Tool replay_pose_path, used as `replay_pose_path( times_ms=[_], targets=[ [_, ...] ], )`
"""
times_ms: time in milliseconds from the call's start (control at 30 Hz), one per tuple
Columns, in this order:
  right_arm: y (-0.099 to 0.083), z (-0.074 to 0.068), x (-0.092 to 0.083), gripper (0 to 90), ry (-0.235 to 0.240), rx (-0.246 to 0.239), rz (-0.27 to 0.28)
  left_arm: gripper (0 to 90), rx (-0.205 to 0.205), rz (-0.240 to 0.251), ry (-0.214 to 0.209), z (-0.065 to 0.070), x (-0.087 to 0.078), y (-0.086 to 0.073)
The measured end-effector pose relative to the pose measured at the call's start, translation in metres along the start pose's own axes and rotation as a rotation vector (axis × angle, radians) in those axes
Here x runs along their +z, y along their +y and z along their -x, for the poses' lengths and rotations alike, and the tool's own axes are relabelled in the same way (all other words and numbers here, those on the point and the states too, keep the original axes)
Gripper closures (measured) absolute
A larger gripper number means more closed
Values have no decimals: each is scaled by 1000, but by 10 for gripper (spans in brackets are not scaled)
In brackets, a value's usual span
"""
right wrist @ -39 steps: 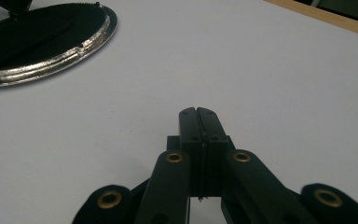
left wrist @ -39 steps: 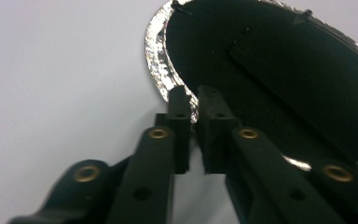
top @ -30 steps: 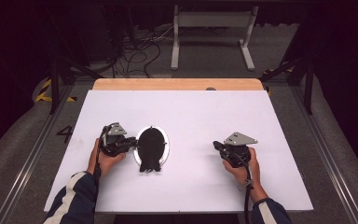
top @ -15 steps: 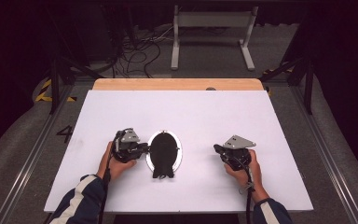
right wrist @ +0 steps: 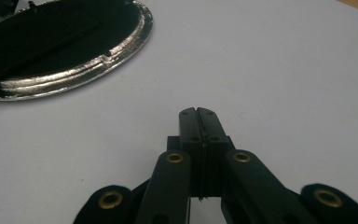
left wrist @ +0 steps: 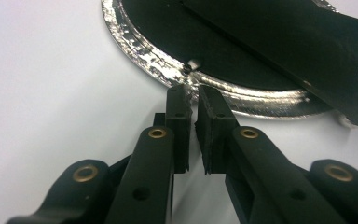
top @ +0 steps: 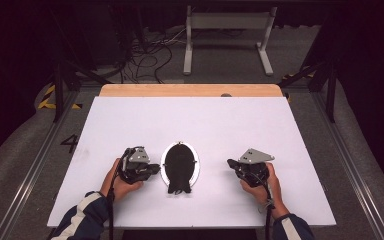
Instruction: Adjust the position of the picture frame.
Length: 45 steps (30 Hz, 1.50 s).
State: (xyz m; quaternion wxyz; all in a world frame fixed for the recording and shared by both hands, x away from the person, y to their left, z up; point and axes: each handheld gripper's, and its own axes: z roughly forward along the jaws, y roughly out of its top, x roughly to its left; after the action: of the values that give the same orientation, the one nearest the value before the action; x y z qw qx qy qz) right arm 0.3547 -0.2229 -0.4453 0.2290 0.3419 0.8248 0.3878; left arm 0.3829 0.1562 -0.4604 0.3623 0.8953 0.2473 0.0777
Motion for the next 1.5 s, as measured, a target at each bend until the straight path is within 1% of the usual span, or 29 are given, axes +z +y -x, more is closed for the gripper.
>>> replay_pose_path(
  times_ms=[67, 100, 200, 267, 333, 400, 467, 500, 533, 567, 600, 667, 700, 733, 800, 833, 867, 933, 1000, 1167, 1267, 1333, 1367, 1433, 1467, 1500],
  targets=[
    [2, -4, 0, 900, 14, 1, 4, 825, 17, 0, 0, 4, 2, 1],
    [2, -5, 0, 900, 18, -3, 3, 837, 25, 0, 0, 5, 2, 2],
    [4, -11, 2, 900, 38, -13, -2, 857, 11, 10, -13, 5, 4, 3],
    [4, -15, 4, 900, 50, -18, -6, 857, 22, 9, -11, 7, 6, 5],
    [5, -16, 4, 900, 57, -24, -10, 854, 14, 11, -18, 9, 8, 6],
    [5, -19, 6, 900, 71, -30, -17, 854, 18, 11, -15, 10, 10, 9],
    [5, -21, 9, 900, 76, -33, -28, 856, 19, 8, -8, 12, 13, 11],
    [5, -22, 10, 900, 81, -34, -30, 857, 30, 9, 3, 13, 15, 14],
    [5, -23, 11, 900, 81, -35, -31, 857, 27, 7, 6, 13, 16, 15],
    [5, -24, 11, 900, 81, -35, -32, 856, 33, 10, 9, 13, 17, 16],
    [6, -24, 11, 900, 84, -34, -31, 856, 28, 10, 8, 13, 18, 17],
    [7, -26, 12, 900, 93, -33, -29, 858, 38, 13, 10, 13, 19, 18],
    [7, -27, 13, 900, 96, -37, -30, 858, 33, 12, 9, 14, 20, 19],
    [7, -28, 13, 900, 98, -42, -31, 859, 37, 10, 13, 14, 21, 20],
    [7, -29, 14, 900, 99, -41, -33, 862, 40, 11, 13, 14, 22, 21],
    [7, -29, 15, 900, 101, -41, -35, 862, 51, 11, 13, 13, 22, 22],
    [7, -30, 16, 900, 102, -42, -38, 862, 45, 13, 8, 14, 24, 23],
    [7, -30, 17, 900, 104, -40, -41, 864, 45, 15, 10, 14, 25, 24],
    [7, -30, 17, 900, 104, -40, -42, 867, 61, 10, 15, 15, 26, 26],
    [7, -31, 17, 900, 107, -39, -44, 876, 59, 10, 11, 16, 28, 28],
    [7, -31, 17, 900, 109, -41, -47, 882, 69, 14, 8, 20, 32, 32],
    [6, -31, 17, 900, 106, -40, -47, 872, 63, 20, 5, 21, 35, 34],
    [6, -31, 17, 900, 104, -39, -49, 866, 71, 17, 13, 22, 36, 35],
    [6, -31, 17, 900, 102, -39, -53, 864, 74, 19, 19, 23, 37, 37],
    [5, -31, 17, 900, 95, -40, -60, 862, 84, 20, 23, 23, 38, 38],
    [5, -30, 18, 900, 92, -38, -63, 859, 77, 23, 25, 24, 40, 39]
  ],
)
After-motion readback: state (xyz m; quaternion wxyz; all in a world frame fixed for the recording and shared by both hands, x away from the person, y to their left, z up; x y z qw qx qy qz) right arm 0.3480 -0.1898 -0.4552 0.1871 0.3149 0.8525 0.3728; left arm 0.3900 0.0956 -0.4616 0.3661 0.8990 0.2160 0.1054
